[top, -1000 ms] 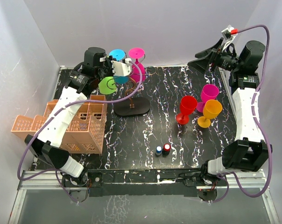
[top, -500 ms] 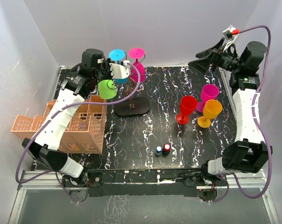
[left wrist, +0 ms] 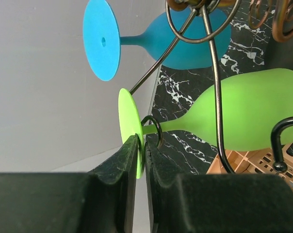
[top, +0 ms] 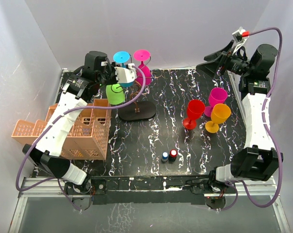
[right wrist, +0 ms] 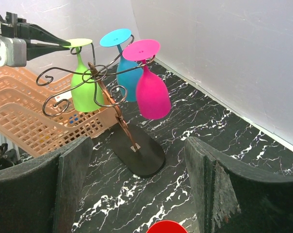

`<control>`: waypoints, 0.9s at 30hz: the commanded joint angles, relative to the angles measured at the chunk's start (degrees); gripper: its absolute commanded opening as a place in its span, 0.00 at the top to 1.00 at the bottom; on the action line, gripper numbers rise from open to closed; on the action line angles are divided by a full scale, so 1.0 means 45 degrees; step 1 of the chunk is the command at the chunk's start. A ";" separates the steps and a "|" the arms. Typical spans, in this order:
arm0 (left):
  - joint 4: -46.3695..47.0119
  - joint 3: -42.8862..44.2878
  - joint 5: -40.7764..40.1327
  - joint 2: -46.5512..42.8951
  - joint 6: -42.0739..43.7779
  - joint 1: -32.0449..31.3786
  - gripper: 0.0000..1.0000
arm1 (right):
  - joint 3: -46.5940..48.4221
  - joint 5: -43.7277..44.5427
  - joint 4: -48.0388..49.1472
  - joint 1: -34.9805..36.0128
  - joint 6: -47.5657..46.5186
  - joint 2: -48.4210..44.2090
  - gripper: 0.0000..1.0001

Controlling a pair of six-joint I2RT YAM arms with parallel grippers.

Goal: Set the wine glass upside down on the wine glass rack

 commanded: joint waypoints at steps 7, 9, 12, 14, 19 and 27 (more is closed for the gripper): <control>-0.0328 0.0005 0.0376 -0.0640 -0.0141 -0.0035 0.85 | -0.0124 0.0000 0.0819 -0.0132 0.0140 -0.0469 0.17; -0.0367 0.0017 0.0413 -0.0651 -0.0160 -0.0036 0.84 | -0.0158 0.0015 0.0836 -0.0144 0.0139 -0.0469 0.17; -0.0444 0.0017 0.0476 -0.0671 -0.0200 -0.0039 0.82 | -0.0192 0.0026 0.0857 -0.0149 0.0133 -0.0483 0.17; -0.0506 0.0016 0.0503 -0.0693 -0.0220 -0.0033 0.81 | -0.0202 0.0035 0.0850 -0.0163 0.0140 -0.0489 0.17; -0.0660 -0.0002 0.0593 -0.0768 -0.0261 -0.0027 0.75 | -0.0275 0.0061 0.0907 -0.0188 0.0120 -0.0490 0.17; -0.0820 0.0034 0.0738 -0.0941 -0.0406 -0.0033 0.65 | 0.0655 0.1006 -0.1217 -0.0419 -0.2341 -0.0411 0.16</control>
